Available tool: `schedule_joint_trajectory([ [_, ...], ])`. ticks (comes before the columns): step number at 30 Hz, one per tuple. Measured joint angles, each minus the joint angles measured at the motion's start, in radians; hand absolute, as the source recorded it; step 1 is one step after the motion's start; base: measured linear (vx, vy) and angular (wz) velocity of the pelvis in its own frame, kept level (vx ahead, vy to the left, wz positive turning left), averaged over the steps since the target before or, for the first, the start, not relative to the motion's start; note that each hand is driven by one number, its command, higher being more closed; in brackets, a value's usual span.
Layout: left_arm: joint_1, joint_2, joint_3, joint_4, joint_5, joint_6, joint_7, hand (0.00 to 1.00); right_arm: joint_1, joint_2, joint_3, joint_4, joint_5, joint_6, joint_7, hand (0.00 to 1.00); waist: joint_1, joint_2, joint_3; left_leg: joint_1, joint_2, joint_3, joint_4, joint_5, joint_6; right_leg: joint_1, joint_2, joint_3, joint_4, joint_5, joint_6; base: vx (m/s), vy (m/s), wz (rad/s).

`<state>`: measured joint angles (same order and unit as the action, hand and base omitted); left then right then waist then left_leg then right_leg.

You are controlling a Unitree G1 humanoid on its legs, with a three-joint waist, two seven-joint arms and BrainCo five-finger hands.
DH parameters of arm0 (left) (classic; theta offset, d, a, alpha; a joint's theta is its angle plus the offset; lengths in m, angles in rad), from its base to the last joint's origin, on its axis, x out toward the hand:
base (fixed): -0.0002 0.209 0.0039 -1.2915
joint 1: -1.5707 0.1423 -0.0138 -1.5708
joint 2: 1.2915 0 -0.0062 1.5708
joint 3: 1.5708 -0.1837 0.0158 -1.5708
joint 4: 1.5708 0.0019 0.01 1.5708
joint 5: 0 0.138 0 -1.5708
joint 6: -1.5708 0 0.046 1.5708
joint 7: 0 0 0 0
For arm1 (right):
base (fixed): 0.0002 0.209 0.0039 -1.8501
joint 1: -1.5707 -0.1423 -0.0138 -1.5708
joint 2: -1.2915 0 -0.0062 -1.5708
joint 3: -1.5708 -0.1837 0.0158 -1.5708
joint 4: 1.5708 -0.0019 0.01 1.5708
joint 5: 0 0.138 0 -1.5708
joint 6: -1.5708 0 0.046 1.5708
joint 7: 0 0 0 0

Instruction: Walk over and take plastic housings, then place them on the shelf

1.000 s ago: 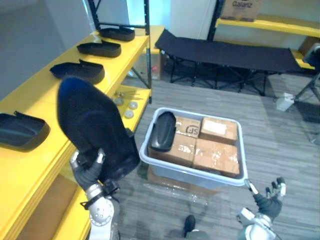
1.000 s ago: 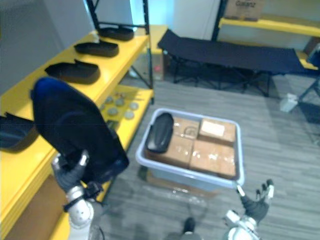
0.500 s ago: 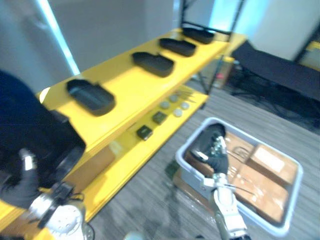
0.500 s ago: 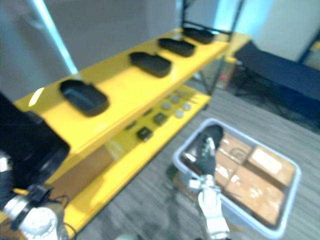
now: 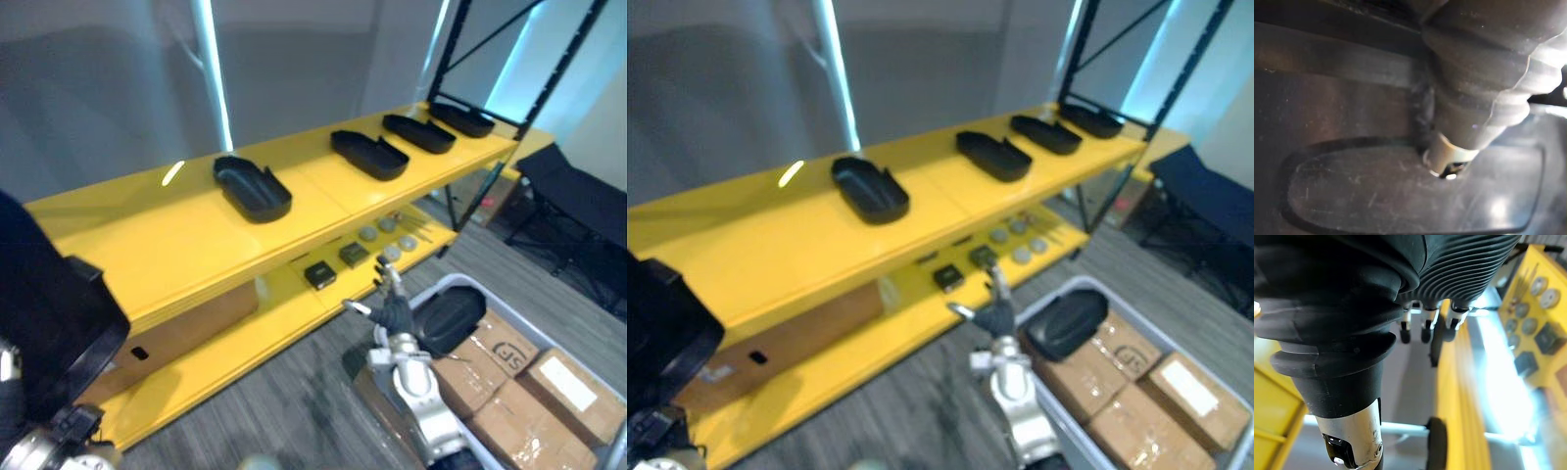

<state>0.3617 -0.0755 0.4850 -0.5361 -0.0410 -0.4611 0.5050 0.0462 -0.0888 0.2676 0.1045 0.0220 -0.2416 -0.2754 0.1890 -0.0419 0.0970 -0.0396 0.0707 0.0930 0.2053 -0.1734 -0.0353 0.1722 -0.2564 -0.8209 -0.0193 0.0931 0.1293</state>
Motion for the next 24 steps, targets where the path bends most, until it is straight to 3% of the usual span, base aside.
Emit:
schedule_joint_trajectory([
  [1, -0.011, 0.005, -0.007, 0.0, -0.003, -0.004, -0.01, 1.0, 0.0, 0.004, -0.008, 0.0, 0.005, -0.003, 0.008, 0.0, -0.004, 0.007, 0.006, 0.0, -0.001, -0.004, 0.0, 0.002, 0.003, -0.004, -0.006, 0.007, 0.021, -0.014, 0.003, 0.02, 0.101, 0.19],
  [3, -0.057, 0.069, -0.059, 0.002, -0.03, -0.022, -0.041, 1.0, 0.009, 0.007, -0.036, -0.008, 0.005, -0.034, 0.036, 0.0, -0.034, 0.011, 0.012, -0.02, -0.016, -0.062, 0.0, 0.022, 0.001, -0.042, -0.009, 0.125, 0.106, -0.089, -0.006, 0.01, 0.085, 0.76],
  [5, -0.123, 0.125, -0.122, 0.009, -0.03, -0.036, -0.082, 1.0, 0.018, 0.003, -0.082, -0.019, 0.004, -0.063, 0.056, 0.0, -0.057, -0.001, 0.017, -0.047, -0.037, -0.127, -0.004, 0.053, -0.017, -0.07, -0.007, 0.231, 0.165, -0.155, -0.045, 0.04, 0.036, 1.31],
  [6, -0.171, 0.157, -0.174, 0.029, -0.054, -0.051, -0.149, 1.0, 0.018, -0.004, -0.126, -0.019, 0.002, -0.084, 0.068, 0.0, -0.076, -0.01, 0.021, -0.065, -0.061, -0.187, -0.003, 0.079, -0.026, -0.073, -0.008, 0.321, 0.193, -0.195, -0.059, 0.09, 0.019, 1.21],
  [9, -0.178, 0.155, -0.193, 0.034, -0.121, -0.07, -0.234, 1.0, -0.002, -0.033, -0.137, -0.017, 0.002, -0.107, 0.091, 0.0, -0.062, -0.007, 0.034, -0.066, -0.064, -0.199, 0.003, 0.087, -0.03, -0.061, -0.008, 0.333, 0.204, -0.213, -0.032, 0.06, -0.021, 0.59],
  [10, -0.157, 0.152, -0.197, 0.037, -0.183, -0.077, -0.288, 1.0, -0.031, -0.054, -0.137, -0.017, 0.002, -0.122, 0.114, 0.0, -0.055, 0.006, 0.051, -0.061, -0.056, -0.196, 0.023, 0.087, -0.031, -0.035, 0.001, 0.327, 0.202, -0.216, -0.027, 0.02, -0.085, 0.2],
  [14, -0.114, 0.146, -0.227, 0.041, -0.315, -0.095, -0.399, 1.0, -0.075, -0.085, -0.138, -0.016, 0.002, -0.175, 0.179, 0.0, -0.05, 0.036, 0.081, -0.022, -0.018, -0.187, 0.033, 0.088, -0.034, 0.009, 0.035, 0.333, 0.203, -0.216, -0.027, -0.02, -0.073, 0.04],
  [17, -0.085, 0.144, -0.229, 0.042, -0.347, -0.103, -0.47, 1.0, -0.062, -0.085, -0.136, -0.017, 0.003, -0.176, 0.23, 0.0, -0.053, 0.041, 0.09, -0.006, 0.008, -0.152, 0.03, 0.091, -0.039, 0.011, 0.05, 0.359, 0.203, -0.224, -0.036, -0.06, -0.051, -0.24],
  [21, -0.064, 0.143, -0.231, 0.044, -0.35, -0.103, -0.525, 1.0, -0.019, -0.081, -0.15, -0.02, 0.004, -0.193, 0.277, 0.0, -0.078, 0.038, 0.11, 0.01, 0.014, -0.132, 0.03, 0.077, -0.058, 0.016, 0.044, 0.363, 0.224, -0.257, -0.01, -0.1, -0.018, -0.1],
  [24, -0.044, 0.137, -0.229, 0.045, -0.352, -0.105, -0.529, 1.0, 0.019, -0.064, -0.157, -0.02, 0.004, -0.207, 0.287, 0.0, -0.085, 0.033, 0.117, 0.001, 0.012, -0.082, 0.033, 0.06, -0.047, -0.027, 0.012, 0.379, 0.292, -0.299, -0.01, -0.16, 0.055, -0.05],
])
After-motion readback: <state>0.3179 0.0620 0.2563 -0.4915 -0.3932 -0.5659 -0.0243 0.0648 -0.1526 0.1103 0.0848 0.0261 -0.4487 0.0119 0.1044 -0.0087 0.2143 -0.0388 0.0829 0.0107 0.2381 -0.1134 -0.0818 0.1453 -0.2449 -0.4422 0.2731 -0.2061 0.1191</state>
